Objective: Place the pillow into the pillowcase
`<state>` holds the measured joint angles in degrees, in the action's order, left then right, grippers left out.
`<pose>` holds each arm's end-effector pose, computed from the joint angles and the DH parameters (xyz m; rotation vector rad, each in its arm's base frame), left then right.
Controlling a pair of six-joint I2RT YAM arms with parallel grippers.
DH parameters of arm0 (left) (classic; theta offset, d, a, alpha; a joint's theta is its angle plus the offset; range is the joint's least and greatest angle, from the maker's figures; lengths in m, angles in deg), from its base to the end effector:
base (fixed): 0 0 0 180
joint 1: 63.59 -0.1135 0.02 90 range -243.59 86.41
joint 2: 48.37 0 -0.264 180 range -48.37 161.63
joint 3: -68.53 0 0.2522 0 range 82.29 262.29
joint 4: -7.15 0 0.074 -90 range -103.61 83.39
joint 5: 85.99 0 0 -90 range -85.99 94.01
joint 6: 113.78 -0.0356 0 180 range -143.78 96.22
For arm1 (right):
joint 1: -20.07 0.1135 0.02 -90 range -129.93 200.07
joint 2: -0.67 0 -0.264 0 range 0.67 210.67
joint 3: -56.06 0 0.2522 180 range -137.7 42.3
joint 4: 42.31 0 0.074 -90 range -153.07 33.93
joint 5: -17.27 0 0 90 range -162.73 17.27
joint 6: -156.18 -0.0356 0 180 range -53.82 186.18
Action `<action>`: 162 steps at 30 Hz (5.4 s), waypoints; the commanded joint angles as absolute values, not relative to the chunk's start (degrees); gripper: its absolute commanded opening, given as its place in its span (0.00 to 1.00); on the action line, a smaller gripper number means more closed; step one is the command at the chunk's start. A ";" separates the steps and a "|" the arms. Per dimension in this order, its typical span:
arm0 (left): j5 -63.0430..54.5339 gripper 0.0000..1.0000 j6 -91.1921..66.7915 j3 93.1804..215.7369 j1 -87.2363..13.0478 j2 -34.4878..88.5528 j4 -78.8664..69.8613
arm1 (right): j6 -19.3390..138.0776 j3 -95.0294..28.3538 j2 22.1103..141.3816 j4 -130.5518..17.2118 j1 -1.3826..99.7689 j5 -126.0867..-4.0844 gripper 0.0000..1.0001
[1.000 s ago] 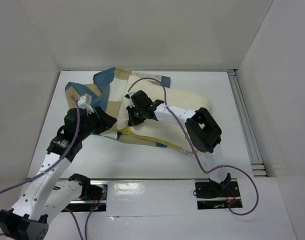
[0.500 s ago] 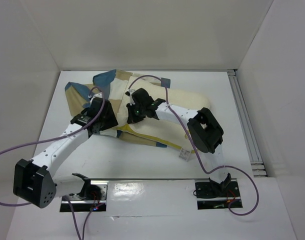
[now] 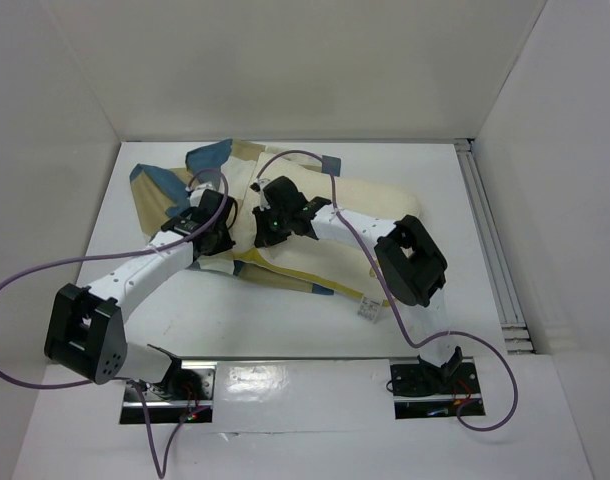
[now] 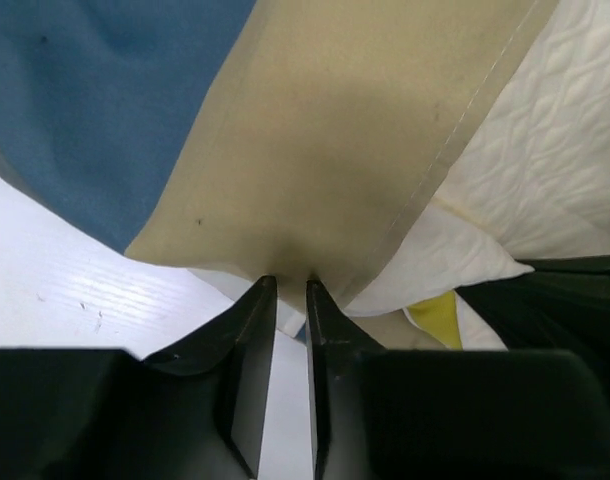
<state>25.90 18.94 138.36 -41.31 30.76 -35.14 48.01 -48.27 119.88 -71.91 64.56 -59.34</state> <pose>0.2693 -0.0960 0.2481 -0.5801 2.3140 -0.0573 0.3296 0.3353 0.2031 -0.6795 2.3728 0.7850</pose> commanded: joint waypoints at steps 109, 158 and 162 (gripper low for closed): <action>34.94 0.53 7.77 209.29 -43.55 82.58 -53.98 | 60.56 -70.14 134.44 -79.46 44.50 -61.48 0.00; 3.29 0.95 7.94 175.66 -53.48 36.11 -47.39 | 66.17 -43.05 99.53 -80.33 71.02 -84.86 1.00; 3.30 0.93 12.95 157.47 -58.31 24.51 -44.76 | 67.59 -42.34 105.68 -78.67 77.45 -85.47 1.00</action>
